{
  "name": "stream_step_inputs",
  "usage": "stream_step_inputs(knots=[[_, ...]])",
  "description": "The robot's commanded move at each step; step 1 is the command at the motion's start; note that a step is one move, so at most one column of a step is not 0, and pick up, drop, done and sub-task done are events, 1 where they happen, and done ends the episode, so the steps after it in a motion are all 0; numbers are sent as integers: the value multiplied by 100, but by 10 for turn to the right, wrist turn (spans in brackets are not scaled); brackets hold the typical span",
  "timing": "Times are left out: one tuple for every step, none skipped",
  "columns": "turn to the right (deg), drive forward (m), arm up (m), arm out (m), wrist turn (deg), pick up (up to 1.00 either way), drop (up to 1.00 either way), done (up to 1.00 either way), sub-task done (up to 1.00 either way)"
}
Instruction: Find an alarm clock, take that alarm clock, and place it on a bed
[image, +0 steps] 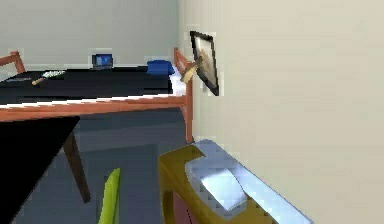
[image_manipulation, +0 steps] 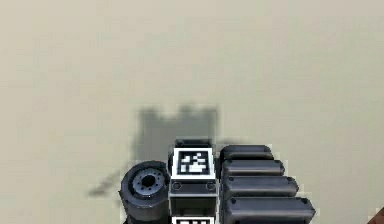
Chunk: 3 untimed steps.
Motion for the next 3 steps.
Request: stream_step_inputs(knots=[[0, 100, 0, 0, 0, 0, 0, 0, 0], [-180, 0, 0, 0, 0, 0, 0, 0, 0], [0, 5, 0, 0, 0, 0, 0, 0, 0]])
